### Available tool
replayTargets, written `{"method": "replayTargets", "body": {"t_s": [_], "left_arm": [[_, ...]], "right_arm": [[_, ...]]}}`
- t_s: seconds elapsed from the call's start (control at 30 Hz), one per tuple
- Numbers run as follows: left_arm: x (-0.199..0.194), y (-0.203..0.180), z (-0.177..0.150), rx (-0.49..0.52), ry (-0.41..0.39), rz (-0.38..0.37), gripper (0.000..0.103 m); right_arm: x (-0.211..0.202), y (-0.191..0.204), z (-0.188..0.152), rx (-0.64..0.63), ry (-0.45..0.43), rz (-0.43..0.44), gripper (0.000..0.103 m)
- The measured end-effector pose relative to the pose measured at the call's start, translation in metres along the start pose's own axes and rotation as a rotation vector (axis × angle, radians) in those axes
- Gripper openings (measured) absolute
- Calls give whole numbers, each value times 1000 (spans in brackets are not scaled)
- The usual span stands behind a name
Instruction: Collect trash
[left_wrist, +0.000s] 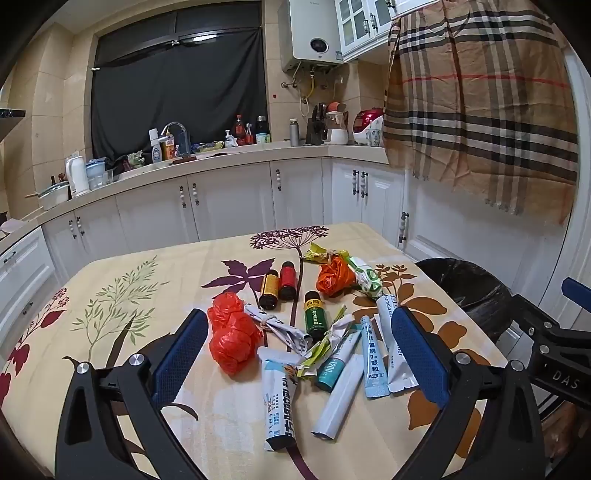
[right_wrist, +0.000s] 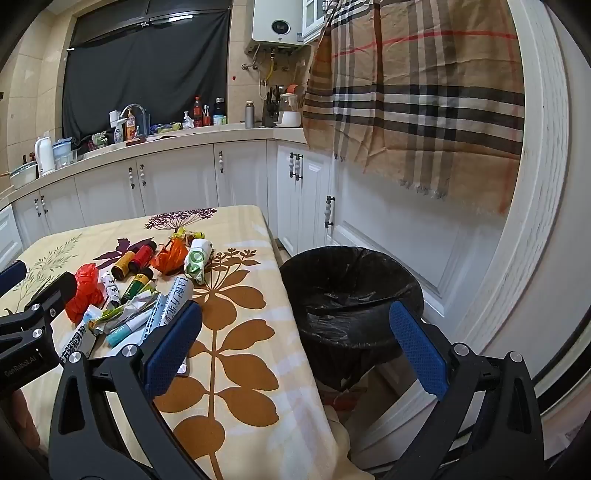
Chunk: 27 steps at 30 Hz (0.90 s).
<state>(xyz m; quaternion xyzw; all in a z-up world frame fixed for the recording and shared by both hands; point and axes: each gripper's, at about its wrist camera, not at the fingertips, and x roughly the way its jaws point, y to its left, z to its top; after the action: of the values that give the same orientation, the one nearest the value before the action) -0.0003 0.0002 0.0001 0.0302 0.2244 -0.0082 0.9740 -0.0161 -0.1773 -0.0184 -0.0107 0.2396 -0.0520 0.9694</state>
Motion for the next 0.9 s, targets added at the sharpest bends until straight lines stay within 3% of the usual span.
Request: {"method": "replayTargets", "body": {"t_s": [0.9], "left_arm": [[-2, 0, -3, 1, 4, 4, 97]], "right_arm": [[-2, 0, -1, 5, -6, 3, 99]]}}
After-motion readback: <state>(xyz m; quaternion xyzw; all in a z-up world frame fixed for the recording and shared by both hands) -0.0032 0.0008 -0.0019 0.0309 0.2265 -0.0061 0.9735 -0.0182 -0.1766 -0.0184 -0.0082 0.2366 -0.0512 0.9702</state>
